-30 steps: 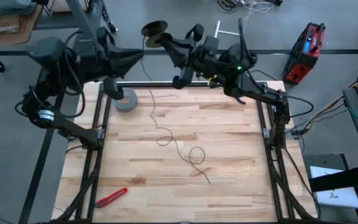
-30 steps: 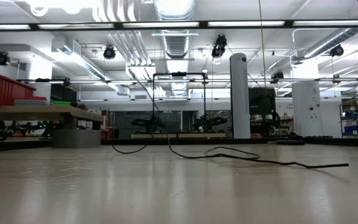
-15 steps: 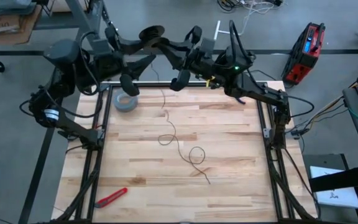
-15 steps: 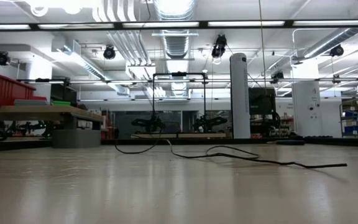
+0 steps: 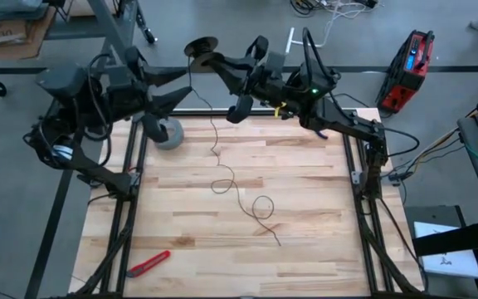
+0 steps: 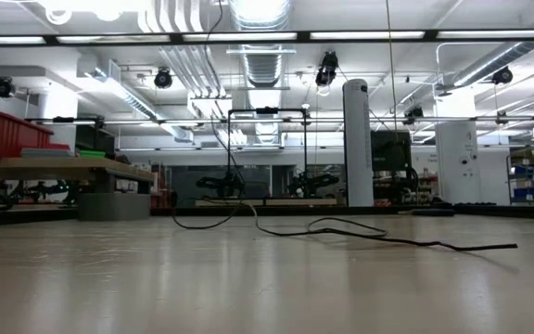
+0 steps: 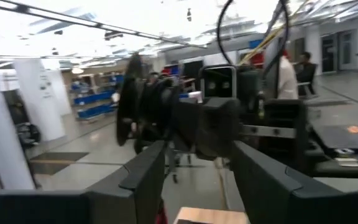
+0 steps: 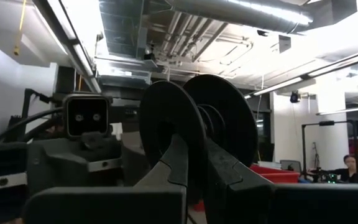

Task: Coil cords
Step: Coil the black wire on the black spool

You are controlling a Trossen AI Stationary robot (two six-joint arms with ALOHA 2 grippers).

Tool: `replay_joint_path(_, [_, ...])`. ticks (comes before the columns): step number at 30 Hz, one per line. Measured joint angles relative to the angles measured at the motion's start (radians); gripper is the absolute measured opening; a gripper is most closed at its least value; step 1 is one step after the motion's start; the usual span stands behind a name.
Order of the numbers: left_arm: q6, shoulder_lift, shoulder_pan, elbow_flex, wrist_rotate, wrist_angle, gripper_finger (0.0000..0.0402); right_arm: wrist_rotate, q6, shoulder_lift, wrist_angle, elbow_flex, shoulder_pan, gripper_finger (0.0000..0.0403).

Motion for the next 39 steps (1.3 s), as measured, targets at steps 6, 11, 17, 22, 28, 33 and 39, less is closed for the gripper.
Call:
replay_joint_path(6, [0.045,0.040,0.000,0.000,-0.089,0.058,0.0171,0.000,0.002,0.000,0.000,0.000,0.000,0.0008])
replay_joint_path(11, [0.049,0.077,0.000,-0.001,-0.195,0.072,0.0178,0.000,0.001,0.000,0.000,0.000,0.005,0.0008])
replay_joint_path(17, [0.063,0.099,-0.009,-0.001,-0.187,0.129,0.0185,-0.001,-0.004,-0.001,-0.005,0.000,0.009,0.0008])
replay_joint_path(22, [0.022,0.092,-0.045,-0.001,-0.196,0.091,0.0181,-0.005,-0.006,-0.001,-0.011,0.000,0.010,0.0008])
replay_joint_path(28, [0.080,0.092,-0.043,-0.001,-0.179,0.187,0.0164,-0.005,0.004,-0.002,-0.008,0.000,0.013,0.0008])
replay_joint_path(33, [0.080,0.095,-0.044,-0.001,-0.159,0.201,0.0151,-0.005,0.007,-0.005,-0.004,0.000,0.016,0.0008])
replay_joint_path(39, [0.109,0.116,-0.043,0.000,-0.145,0.246,0.0100,-0.005,0.086,-0.005,0.000,0.000,0.016,0.0008])
